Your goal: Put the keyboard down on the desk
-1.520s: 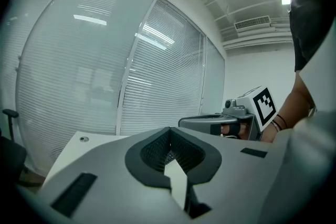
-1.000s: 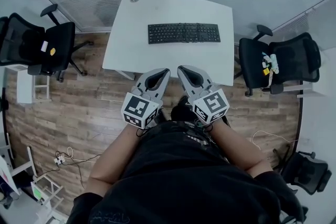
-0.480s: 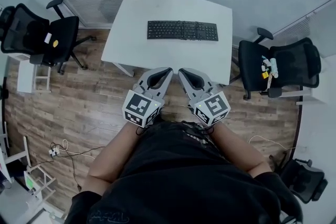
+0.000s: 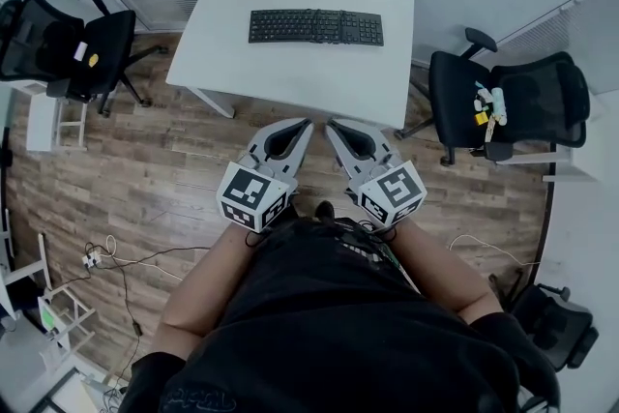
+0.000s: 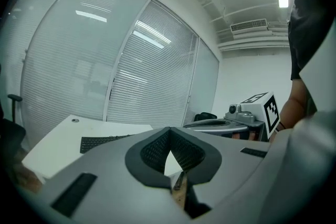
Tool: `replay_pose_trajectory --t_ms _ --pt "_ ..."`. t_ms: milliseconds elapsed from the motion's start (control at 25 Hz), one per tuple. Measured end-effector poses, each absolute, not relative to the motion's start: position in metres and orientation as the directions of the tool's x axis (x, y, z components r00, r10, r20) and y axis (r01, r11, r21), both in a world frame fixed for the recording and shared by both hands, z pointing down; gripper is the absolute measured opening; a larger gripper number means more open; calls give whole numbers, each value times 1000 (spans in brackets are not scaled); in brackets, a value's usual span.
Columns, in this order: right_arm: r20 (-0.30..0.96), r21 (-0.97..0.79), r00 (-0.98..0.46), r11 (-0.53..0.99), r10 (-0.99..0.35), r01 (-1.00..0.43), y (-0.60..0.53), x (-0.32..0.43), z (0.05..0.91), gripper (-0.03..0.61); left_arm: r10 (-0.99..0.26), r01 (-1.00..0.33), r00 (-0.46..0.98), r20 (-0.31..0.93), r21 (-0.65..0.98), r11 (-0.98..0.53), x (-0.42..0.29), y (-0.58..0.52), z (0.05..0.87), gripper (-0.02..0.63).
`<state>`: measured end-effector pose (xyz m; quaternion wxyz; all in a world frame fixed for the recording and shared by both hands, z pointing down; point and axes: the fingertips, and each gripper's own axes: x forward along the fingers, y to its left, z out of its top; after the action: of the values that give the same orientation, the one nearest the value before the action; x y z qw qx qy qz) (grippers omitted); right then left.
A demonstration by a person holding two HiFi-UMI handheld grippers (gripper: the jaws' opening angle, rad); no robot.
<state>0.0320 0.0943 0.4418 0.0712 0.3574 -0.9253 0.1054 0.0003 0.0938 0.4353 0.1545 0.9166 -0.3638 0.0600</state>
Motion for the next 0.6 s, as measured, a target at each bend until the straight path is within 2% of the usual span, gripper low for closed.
replay_pose_trajectory --t_ms 600 --pt "194 -160 -774 759 -602 -631 183 89 438 21 -676 -709 705 216 232 -666 58 186 437 12"
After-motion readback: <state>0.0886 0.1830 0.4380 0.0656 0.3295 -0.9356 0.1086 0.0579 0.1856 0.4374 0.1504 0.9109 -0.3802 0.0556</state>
